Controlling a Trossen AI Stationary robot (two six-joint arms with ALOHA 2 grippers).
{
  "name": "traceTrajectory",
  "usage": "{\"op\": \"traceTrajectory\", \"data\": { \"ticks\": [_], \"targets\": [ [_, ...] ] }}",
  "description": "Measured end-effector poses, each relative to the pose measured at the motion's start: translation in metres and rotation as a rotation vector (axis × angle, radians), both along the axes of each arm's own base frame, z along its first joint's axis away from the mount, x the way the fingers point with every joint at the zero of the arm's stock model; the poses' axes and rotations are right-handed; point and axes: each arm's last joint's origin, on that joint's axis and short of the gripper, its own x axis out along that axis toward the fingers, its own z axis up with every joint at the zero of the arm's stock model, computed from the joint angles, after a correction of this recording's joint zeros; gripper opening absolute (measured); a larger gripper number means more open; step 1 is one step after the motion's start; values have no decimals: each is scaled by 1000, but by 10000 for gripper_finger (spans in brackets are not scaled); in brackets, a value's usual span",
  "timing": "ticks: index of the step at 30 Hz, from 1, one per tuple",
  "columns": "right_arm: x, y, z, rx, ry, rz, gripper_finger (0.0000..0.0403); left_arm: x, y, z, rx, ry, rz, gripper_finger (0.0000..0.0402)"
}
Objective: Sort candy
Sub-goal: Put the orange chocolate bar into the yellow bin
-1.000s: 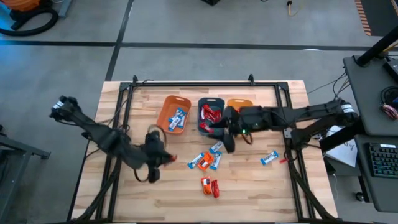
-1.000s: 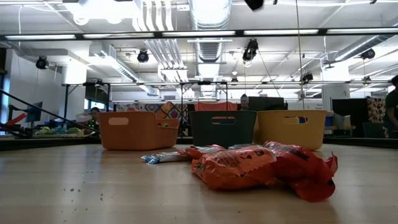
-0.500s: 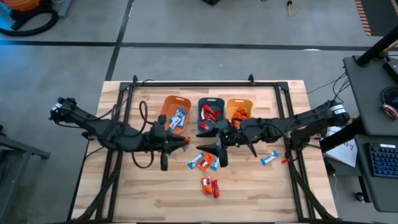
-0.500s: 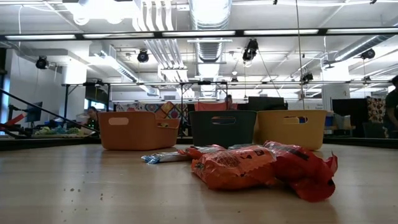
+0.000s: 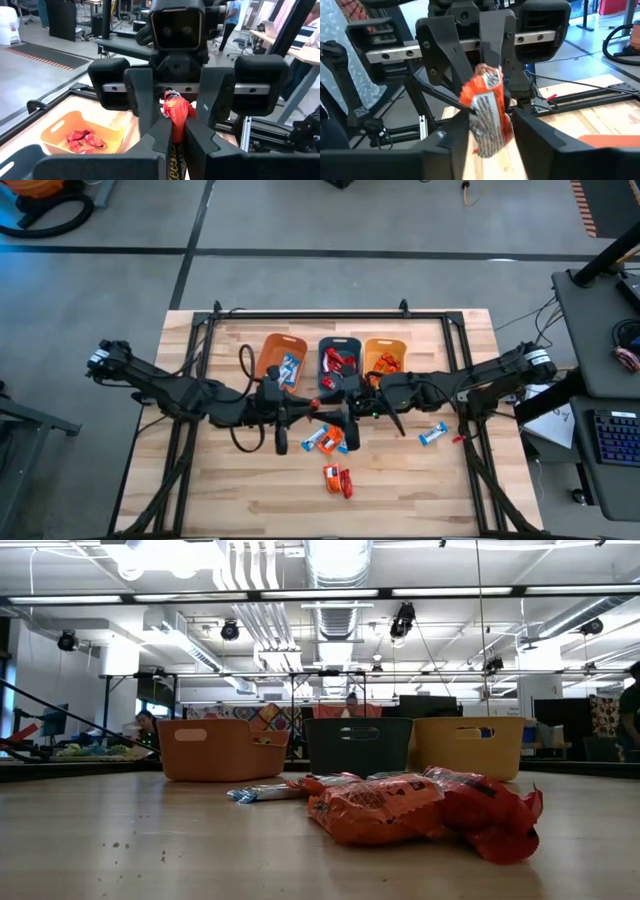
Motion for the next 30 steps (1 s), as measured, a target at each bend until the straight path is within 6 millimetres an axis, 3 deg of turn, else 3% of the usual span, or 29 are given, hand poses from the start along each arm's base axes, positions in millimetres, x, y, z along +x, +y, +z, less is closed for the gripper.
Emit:
{"op": "traceTrajectory", "data": {
  "ticks": [8,18,23,30],
  "targets": [
    [0,1,0,-1,1,2,54,1,0,0,-57,-7,43,17],
    [-11,-6,-6,60,160,-24,38,-20,10,15,-83,231,97,104],
    [-25,-43,-20,223,518,-245,38,-37,17,19,-99,424,108,135],
    [-77,-109,-63,434,1147,-760,38,-44,19,5,-80,541,146,139]
  ]
}}
